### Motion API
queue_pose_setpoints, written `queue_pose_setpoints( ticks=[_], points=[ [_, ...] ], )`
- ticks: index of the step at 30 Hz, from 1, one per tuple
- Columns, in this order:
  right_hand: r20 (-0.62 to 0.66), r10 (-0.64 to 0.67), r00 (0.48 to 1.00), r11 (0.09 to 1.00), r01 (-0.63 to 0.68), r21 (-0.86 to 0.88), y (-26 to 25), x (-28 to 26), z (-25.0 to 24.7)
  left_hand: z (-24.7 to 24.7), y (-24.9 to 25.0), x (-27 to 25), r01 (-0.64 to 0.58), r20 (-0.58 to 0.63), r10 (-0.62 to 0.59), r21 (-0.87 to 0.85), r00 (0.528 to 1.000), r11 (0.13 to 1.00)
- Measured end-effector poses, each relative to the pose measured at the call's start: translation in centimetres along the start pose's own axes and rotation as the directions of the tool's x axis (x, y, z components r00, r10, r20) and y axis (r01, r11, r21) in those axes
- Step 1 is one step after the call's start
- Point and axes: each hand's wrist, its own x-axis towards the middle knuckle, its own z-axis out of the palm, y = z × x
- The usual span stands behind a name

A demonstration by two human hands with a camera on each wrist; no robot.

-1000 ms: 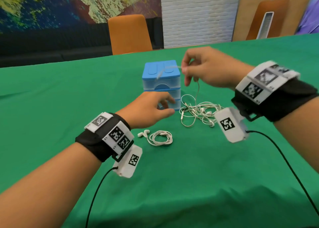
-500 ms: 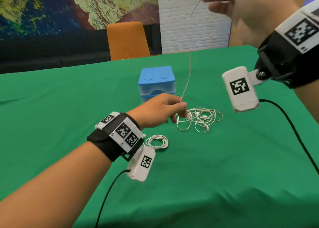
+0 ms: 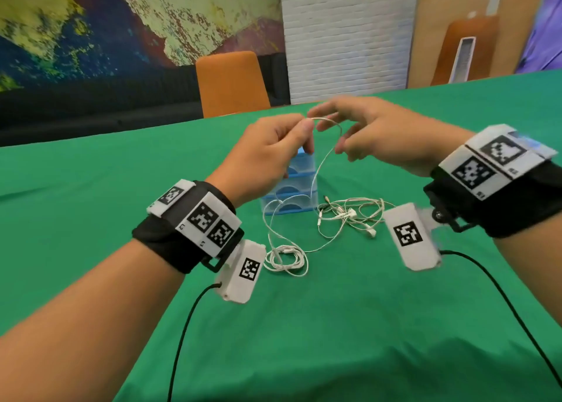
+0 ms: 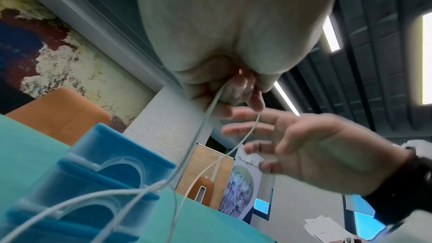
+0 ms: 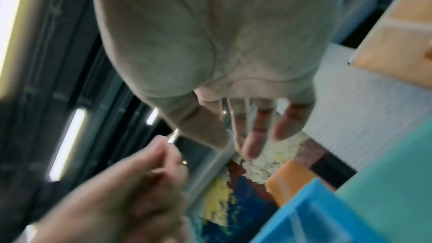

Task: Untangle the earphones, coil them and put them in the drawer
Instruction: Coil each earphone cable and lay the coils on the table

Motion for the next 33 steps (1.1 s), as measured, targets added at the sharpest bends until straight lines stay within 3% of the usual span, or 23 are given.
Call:
queue_pose_setpoints(
  ticks=[2,3,7,9,11,13,15,16,17,18,20,22,24,26,29,30,33],
  points=[
    [0.110,-0.054,0.993,0.978,0.030,0.209,-1.8,-0.4,0.3,0.3,0.7,0.4,-0.029,0.065,0.026,0.043,0.998,0.999],
    [0.139,-0.060,0.988,0.974,0.028,0.223,-2.3,-0.4,0.4,0.3,1.0,0.5,-0.037,0.089,0.033,0.041,0.996,0.998],
    [0.122,-0.085,0.989,0.995,0.078,0.067,-1.9,0.2,-0.8,-0.4,1.6,0.4,0.012,0.062,-0.009,-0.042,0.998,0.999],
    [0.069,-0.096,0.993,0.993,0.091,0.075,-1.2,0.1,-1.8,-1.1,1.0,0.0,0.029,0.039,-0.026,-0.066,0.999,0.997],
    [-0.112,-0.102,0.988,0.985,0.116,0.126,-0.5,0.3,-3.1,-1.5,0.4,-0.4,0.037,0.036,-0.035,-0.076,0.999,0.996],
    [-0.402,-0.069,0.913,0.969,0.156,0.189,0.9,0.9,-4.6,-1.8,-0.3,-0.7,0.061,0.032,-0.058,-0.103,0.998,0.993],
    [-0.661,0.014,0.750,0.965,0.164,0.206,2.6,1.5,-6.3,-2.0,-0.9,-0.9,0.083,0.023,-0.080,-0.141,0.997,0.987],
    [-0.731,0.048,0.680,0.974,0.132,0.186,3.5,1.7,-7.1,-2.1,-0.9,-1.0,0.084,0.010,-0.084,-0.167,0.996,0.982],
    [-0.756,0.070,0.651,0.986,0.068,0.149,4.6,1.8,-7.6,-2.2,-0.9,-1.0,0.077,-0.013,-0.082,-0.194,0.997,0.978],
    [-0.728,0.098,0.679,0.994,-0.028,0.109,5.5,1.7,-7.9,-2.2,-0.6,-1.0,0.061,-0.043,-0.072,-0.221,0.996,0.973],
    [-0.529,0.229,0.817,0.962,-0.273,-0.005,7.2,1.4,-7.4,-2.4,0.2,-0.9,0.022,-0.091,-0.047,-0.261,0.995,0.965],
    [-0.357,0.328,0.875,0.919,-0.383,-0.095,7.6,1.1,-6.1,-2.3,1.2,-0.3,0.000,-0.107,-0.026,-0.234,0.994,0.972],
    [-0.351,0.282,0.893,0.952,-0.306,-0.013,6.3,1.1,-4.8,-2.1,1.8,0.2,-0.001,-0.097,-0.015,-0.158,0.995,0.987],
    [-0.365,0.158,0.918,0.984,-0.113,0.140,3.5,0.8,-3.6,-1.8,2.1,0.6,0.008,-0.065,-0.014,-0.097,0.998,0.995],
    [-0.204,-0.052,0.978,0.938,0.118,0.325,-1.2,0.0,-2.2,-1.3,2.0,0.9,0.011,-0.043,-0.011,0.011,0.999,1.000],
    [-0.114,-0.111,0.987,0.947,0.140,0.289,-2.5,-0.2,-1.8,-1.3,1.9,0.8,0.011,-0.043,-0.010,0.032,0.999,0.999],
    [0.075,-0.194,0.978,0.976,0.200,-0.089,-4.3,-0.1,-0.8,-1.2,1.8,0.7,0.009,-0.031,-0.010,-0.024,0.999,1.000]
  ],
)
